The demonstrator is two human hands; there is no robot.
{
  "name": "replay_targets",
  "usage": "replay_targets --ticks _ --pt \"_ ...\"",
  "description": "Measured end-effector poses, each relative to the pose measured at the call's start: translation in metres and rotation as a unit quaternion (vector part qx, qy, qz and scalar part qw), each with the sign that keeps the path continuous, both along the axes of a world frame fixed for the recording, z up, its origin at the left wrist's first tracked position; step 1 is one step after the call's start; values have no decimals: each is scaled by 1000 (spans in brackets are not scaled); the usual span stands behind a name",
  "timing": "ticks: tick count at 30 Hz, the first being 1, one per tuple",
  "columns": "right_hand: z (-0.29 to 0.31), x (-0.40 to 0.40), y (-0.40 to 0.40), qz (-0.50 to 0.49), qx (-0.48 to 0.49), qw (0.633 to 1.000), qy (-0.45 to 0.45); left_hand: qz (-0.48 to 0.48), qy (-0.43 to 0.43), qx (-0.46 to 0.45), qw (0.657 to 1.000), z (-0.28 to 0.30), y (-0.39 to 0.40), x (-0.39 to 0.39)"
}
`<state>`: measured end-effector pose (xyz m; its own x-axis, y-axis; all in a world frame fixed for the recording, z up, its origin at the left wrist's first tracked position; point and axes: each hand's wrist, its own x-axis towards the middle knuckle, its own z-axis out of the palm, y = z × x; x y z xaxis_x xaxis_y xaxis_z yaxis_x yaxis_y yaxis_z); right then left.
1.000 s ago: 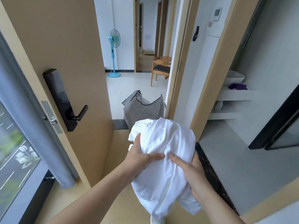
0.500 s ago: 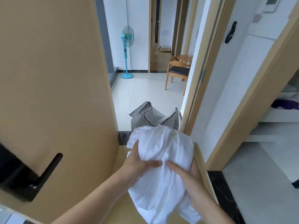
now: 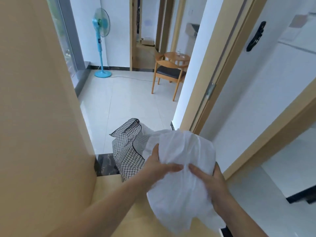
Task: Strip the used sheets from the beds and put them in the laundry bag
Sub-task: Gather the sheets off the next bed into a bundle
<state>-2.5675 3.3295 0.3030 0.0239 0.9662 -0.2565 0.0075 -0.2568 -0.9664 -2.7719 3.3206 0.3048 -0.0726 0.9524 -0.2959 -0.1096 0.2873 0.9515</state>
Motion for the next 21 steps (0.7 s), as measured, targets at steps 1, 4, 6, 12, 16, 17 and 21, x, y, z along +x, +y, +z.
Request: replay_targets --ticks 1,4,6,12,16,17,21 --pt "1 -7 19 1 4 1000 2 -6 -4 4 1000 -1 21 -9" --pt "0 -29 70 -1 -2 1000 9 -17 -3 4 1000 0 77 -32" --pt "-5 -44 108 -1 -9 1000 17 -12 8 2 1000 -1 116 -46" --pt "-38 -96 255 30 -14 998 55 28 52 -7 998 -19 244 -93" --pt "-61 -140 366 53 -38 991 114 74 108 -27 991 -22 330 -127" --pt "-67 -150 390 54 -48 989 128 81 131 -33 987 -22 352 -136" --pt "-106 -192 478 10 -135 973 187 59 245 -66 965 -38 443 -167"
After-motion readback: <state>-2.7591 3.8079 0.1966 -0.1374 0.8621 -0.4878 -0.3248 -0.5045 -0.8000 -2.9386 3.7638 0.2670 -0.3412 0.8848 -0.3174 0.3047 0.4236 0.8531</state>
